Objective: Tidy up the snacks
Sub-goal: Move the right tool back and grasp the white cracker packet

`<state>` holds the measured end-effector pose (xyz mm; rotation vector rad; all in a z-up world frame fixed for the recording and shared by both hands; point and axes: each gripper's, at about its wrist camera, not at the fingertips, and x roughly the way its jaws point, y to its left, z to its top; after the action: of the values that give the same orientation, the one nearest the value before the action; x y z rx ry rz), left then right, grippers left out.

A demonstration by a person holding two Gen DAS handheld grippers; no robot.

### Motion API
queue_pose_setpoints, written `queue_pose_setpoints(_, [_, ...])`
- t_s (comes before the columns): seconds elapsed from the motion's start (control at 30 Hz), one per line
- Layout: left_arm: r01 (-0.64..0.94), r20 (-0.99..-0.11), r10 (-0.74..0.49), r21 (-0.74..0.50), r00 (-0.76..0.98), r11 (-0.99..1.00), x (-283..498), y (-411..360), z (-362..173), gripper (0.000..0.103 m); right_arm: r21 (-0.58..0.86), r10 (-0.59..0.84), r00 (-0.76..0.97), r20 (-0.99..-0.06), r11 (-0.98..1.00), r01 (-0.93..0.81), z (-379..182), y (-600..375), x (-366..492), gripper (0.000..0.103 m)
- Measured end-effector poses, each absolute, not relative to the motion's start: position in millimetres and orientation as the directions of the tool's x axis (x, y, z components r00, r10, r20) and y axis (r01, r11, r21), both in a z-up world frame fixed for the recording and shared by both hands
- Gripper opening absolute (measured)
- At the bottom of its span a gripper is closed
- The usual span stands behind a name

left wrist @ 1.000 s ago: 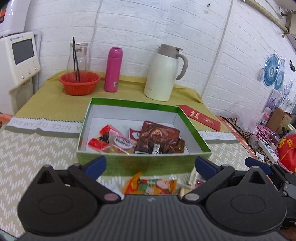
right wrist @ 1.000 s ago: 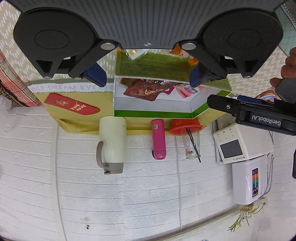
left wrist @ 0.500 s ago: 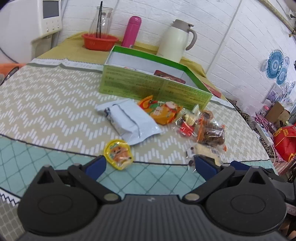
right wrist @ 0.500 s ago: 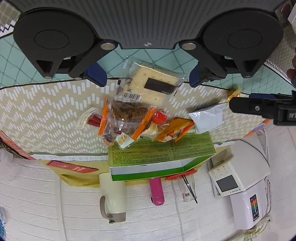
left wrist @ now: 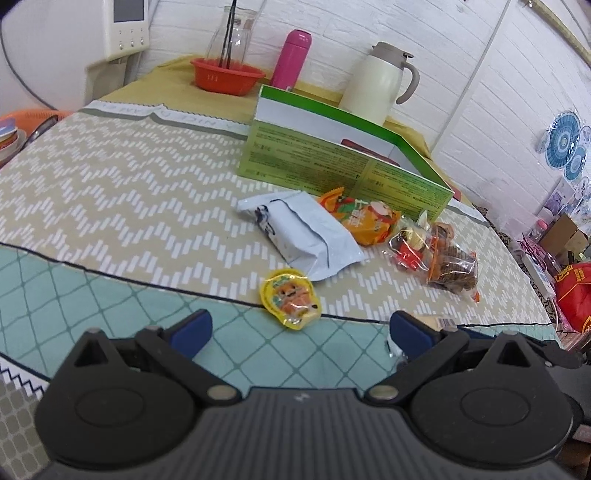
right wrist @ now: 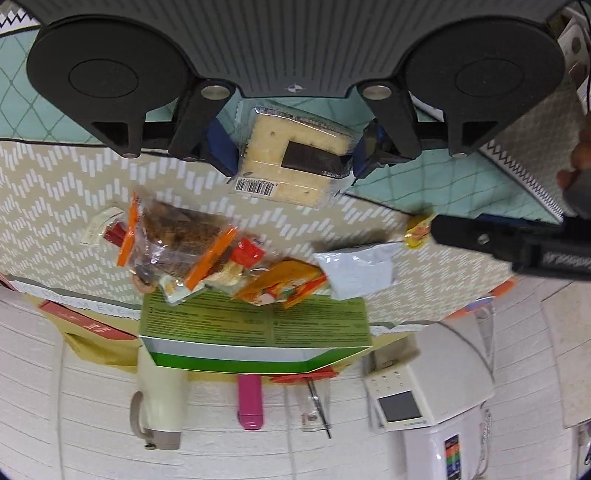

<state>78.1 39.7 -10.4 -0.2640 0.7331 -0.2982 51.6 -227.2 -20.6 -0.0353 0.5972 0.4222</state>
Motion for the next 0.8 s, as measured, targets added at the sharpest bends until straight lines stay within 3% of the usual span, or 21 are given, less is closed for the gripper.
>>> queue_pose_setpoints(0.17, [0.210,-0.617,-0.346,-0.284,0.706,0.935,91.7,34.8,-12.5,0.101,0.101,0.325,0.757,-0.566,0.940,-0.327,-17.0,-233.3,38.0,0.103])
queue_pose_setpoints(0.27, [0.228,-0.626,-0.355,-0.276,0.694,0.934,101.5,31.0,-14.1,0.080,0.105,0.311,0.761,-0.570,0.946,-0.308,-13.3,-227.6,36.9,0.103])
queue_pose_setpoints(0.47, [0.229,-0.642,-0.302,-0.196,0.705,0.953,104.9,21.4,-19.3,0.071,0.043,0.268,0.762,-0.589,0.952,-0.303,-19.1,-207.3,35.8,0.103])
queue_pose_setpoints(0.53, [0.242,-0.644,-0.289,-0.162,0.708,0.957,104.1,18.3,-19.3,0.055,0.012,0.244,0.768,-0.592,0.956,-0.294,-21.0,-203.9,35.9,0.103])
queue_pose_setpoints(0.8, [0.263,-0.646,-0.304,-0.162,0.700,0.951,106.1,17.1,-19.6,0.052,0.037,0.241,0.770,-0.590,0.961,-0.272,-20.6,-206.6,36.4,0.103])
